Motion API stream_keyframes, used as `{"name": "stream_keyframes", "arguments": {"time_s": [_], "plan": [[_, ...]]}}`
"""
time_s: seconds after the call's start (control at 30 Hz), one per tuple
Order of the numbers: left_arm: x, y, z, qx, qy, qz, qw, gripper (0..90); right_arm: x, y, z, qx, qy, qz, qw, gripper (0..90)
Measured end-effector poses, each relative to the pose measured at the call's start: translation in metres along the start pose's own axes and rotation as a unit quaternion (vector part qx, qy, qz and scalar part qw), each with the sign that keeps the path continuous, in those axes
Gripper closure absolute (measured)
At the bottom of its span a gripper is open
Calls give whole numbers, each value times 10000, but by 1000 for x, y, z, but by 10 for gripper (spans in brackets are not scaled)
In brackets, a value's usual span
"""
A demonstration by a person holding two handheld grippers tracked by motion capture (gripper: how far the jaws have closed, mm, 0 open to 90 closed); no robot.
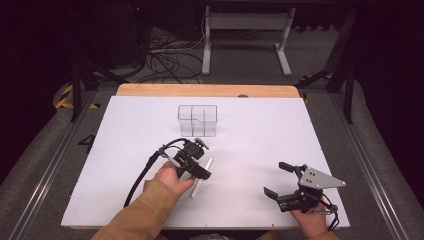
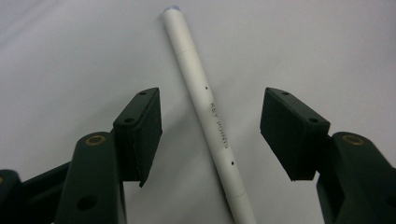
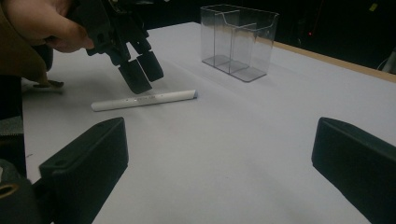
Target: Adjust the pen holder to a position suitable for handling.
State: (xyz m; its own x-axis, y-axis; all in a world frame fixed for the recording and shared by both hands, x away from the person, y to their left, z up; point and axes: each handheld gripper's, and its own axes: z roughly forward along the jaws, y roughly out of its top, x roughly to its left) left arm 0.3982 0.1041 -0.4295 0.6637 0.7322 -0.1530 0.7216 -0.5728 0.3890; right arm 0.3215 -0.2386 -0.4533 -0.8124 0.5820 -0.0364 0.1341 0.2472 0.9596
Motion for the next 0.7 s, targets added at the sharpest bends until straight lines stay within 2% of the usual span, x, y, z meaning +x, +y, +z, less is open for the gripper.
{"name": "stream_keyframes", "arguments": {"time_s": [0.2,0.27,0.43,0.53,0.6,0.7], "plan": [[0,0,2,35,31,-10,10000,406,0,0,0,-4,13,-5,10000,39],[0,0,3,72,-21,7,10000,428,0,0,0,1,37,2,10000,39],[-1,1,7,146,108,-11,9998,492,0,0,0,-1,39,5,10000,39],[-2,1,9,161,137,-73,9997,512,0,0,0,18,57,9,10000,39],[-3,4,11,213,107,-209,9995,537,0,0,1,46,53,11,10000,39],[-4,5,12,243,121,-210,9994,572,0,0,1,45,54,14,10000,39]]}}
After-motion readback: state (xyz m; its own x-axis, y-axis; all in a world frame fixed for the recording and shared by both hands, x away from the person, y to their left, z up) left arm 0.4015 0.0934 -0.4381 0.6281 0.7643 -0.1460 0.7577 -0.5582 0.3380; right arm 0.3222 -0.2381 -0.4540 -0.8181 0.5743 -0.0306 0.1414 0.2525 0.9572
